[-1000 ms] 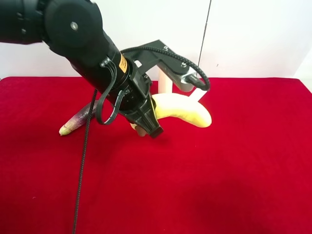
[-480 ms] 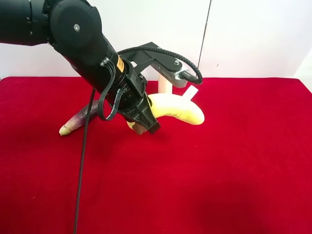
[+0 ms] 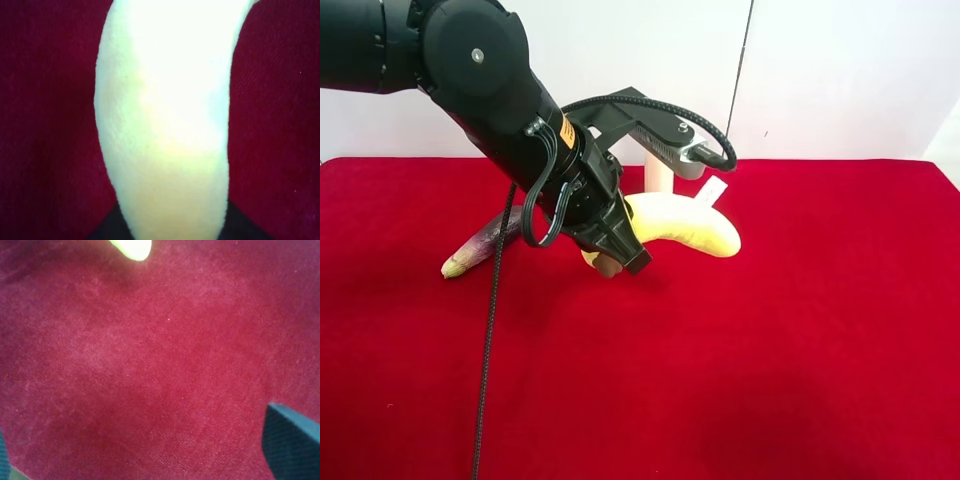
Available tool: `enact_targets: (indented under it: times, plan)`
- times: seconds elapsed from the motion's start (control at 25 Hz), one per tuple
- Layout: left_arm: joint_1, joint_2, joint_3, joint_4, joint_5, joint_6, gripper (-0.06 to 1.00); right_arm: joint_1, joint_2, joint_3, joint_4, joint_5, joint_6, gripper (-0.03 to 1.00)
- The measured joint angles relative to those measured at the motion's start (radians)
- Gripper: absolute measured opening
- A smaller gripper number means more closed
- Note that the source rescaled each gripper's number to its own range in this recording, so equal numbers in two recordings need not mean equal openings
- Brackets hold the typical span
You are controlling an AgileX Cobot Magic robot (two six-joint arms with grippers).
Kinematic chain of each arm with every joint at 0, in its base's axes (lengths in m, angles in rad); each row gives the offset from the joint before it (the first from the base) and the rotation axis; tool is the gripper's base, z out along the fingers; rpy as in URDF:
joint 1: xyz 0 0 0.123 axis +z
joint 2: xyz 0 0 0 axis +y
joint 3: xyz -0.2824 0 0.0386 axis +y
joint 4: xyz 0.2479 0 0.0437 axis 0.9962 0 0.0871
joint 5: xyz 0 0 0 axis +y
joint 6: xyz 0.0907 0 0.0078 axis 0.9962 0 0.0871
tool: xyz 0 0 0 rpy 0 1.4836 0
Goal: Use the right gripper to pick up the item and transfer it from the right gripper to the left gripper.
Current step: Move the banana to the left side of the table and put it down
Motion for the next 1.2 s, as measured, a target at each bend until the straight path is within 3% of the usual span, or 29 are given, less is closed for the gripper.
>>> enact_targets:
  times: [0.16, 0.24, 0.56, 0.68, 0.92, 1.2]
  plan:
    - [0.0, 0.0, 0.0, 0.0, 0.0, 0.0, 0.01, -0.009, 0.0, 0.0, 0.0, 0.0, -0.003, 1.0]
    - [0.0, 0.0, 0.0, 0.0, 0.0, 0.0, 0.01, -0.057, 0.0, 0.0, 0.0, 0.0, -0.003, 1.0]
    - [0.0, 0.0, 0.0, 0.0, -0.044, 0.0, 0.01, -0.49, -0.077, 0.0, 0.0, -0.003, -0.003, 1.0]
    - [0.001, 0.0, 0.0, 0.009, -0.069, 0.003, 0.01, -0.589, -0.08, 0.0, 0.0, -0.003, -0.003, 1.0]
    - [0.081, 0.005, 0.059, -0.018, -0.118, 0.063, 0.01, -0.62, -0.08, 0.0, 0.0, -0.003, -0.003, 1.0]
    - [0.216, 0.017, 0.252, -0.188, -0.215, 0.294, 0.01, -0.62, -0.08, 0.0, 0.0, -0.003, -0.003, 1.0]
